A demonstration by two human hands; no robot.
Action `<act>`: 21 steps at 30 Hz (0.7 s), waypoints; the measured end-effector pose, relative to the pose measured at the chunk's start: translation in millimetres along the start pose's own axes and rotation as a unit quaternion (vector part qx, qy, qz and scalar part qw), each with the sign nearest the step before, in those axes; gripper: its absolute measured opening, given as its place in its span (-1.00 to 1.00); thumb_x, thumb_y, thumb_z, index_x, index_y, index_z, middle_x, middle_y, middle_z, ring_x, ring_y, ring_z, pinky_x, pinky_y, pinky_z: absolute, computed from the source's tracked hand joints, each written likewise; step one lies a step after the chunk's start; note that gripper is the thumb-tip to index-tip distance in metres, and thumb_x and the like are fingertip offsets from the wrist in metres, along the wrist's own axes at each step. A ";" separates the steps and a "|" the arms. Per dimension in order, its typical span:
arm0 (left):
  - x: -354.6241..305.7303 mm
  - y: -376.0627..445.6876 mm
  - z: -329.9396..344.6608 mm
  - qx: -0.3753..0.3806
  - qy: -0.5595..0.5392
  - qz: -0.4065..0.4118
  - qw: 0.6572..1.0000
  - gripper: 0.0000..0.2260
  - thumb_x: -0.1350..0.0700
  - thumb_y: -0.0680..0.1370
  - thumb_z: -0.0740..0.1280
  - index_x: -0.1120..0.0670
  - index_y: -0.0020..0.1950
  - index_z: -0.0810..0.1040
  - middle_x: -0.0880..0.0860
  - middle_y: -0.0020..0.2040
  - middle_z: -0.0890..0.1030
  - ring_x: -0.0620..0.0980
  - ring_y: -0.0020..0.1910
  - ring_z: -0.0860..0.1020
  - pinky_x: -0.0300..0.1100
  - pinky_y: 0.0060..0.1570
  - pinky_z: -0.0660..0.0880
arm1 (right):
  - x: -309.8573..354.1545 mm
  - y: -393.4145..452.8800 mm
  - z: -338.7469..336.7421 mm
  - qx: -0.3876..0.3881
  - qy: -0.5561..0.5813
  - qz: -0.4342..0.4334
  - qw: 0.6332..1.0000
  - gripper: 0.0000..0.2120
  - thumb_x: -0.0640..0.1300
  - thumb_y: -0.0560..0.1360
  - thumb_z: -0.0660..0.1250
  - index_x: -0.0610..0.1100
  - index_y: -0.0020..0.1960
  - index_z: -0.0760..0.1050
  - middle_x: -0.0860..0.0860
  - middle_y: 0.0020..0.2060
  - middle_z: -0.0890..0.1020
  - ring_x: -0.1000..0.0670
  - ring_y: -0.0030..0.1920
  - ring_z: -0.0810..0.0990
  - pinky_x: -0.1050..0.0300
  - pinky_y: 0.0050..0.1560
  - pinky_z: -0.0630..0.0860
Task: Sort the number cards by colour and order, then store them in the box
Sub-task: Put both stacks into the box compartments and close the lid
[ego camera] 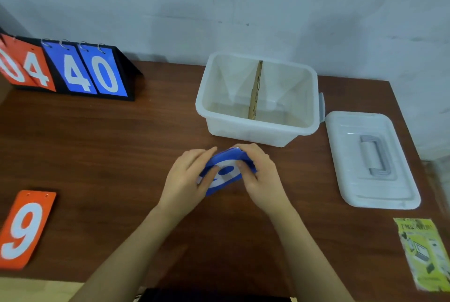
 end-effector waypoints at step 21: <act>28.8 141.2 -54.6 -0.169 -0.372 -0.187 0.893 -0.68 0.15 0.50 0.34 -0.10 0.21 0.46 -0.11 0.11 0.59 -0.20 0.04 0.57 -0.38 -0.05 0.51 | 49.5 123.3 -61.0 -0.232 0.142 0.080 0.959 -0.51 -0.20 0.49 0.31 0.12 0.34 0.28 0.11 -0.12 0.56 0.20 -0.23 0.57 0.38 -0.27 0.49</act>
Point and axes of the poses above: each hand's wrist, its own y-axis towards the middle knuckle, its own z-axis out of the palm, x = y × z, the point moved 8 cm from there along y, towards the middle knuckle
